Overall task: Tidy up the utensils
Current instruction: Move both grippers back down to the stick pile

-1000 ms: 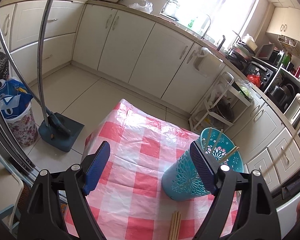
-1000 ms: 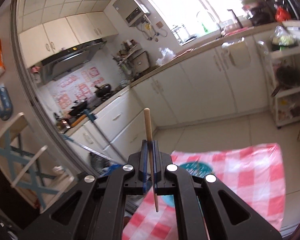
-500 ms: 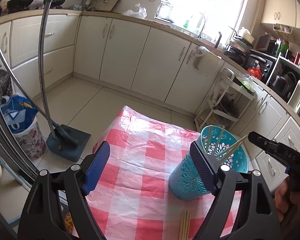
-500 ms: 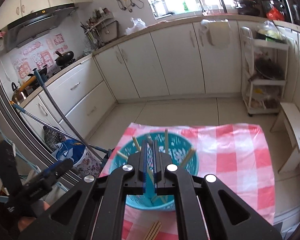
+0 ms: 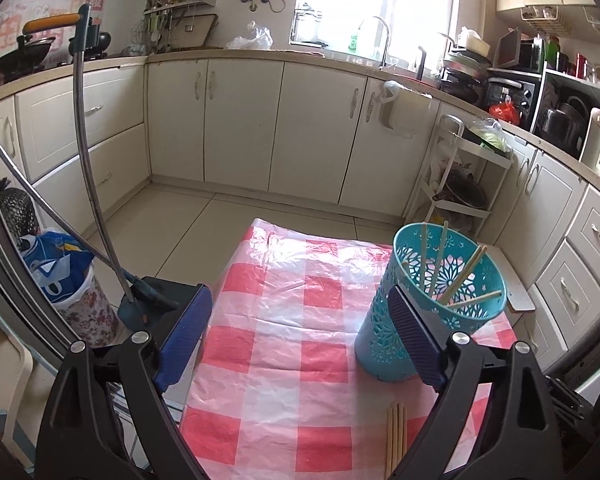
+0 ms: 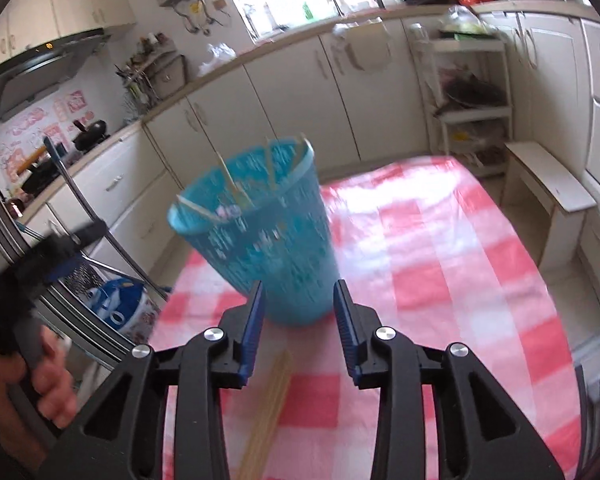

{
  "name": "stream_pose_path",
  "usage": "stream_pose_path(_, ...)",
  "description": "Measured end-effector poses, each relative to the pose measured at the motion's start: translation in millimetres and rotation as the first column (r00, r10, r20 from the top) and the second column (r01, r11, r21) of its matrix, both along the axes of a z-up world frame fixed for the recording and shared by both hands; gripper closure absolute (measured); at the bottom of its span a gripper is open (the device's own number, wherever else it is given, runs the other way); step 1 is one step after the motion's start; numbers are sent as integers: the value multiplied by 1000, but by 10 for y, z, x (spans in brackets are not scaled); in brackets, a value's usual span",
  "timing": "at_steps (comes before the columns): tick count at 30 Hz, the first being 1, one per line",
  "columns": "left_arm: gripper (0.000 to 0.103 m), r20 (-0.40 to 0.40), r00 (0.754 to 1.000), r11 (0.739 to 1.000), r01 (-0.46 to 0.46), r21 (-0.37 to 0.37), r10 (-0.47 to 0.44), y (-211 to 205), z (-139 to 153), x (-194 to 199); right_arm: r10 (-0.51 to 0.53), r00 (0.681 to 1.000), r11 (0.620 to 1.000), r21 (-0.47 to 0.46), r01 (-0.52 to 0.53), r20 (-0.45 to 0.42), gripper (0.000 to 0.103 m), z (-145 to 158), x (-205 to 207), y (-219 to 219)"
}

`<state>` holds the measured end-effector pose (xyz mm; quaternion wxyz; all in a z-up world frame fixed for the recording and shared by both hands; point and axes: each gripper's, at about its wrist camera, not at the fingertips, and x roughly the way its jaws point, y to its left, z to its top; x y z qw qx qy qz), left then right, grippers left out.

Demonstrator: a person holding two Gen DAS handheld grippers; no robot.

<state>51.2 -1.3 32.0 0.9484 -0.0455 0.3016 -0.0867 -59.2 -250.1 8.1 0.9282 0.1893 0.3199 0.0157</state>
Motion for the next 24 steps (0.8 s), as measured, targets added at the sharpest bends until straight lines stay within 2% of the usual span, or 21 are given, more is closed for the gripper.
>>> stream_pose_path(2, 16, -5, 1000, 1000, 4, 12, -4, 3, -31, -45, 5, 1000, 1000, 9, -4, -10, 68, -47, 0, 17)
stream_pose_path(8, 14, -21, 1000, 999, 17, 47, -16, 0, -116, -113, 41, 996, 997, -55, -46, -84, 68, -238, -10, 189)
stream_pose_path(15, 14, -93, 996, 999, 8, 53, -3, 56, -212, 2, 94, 960, 990, -75, -117, -263, 68, -683, 125, 375)
stream_pose_path(24, 13, -125, 992, 995, 36, 96, -24, 17, -305, 28, 118, 943, 973, -152, -172, -312, 71, -783, 149, 565)
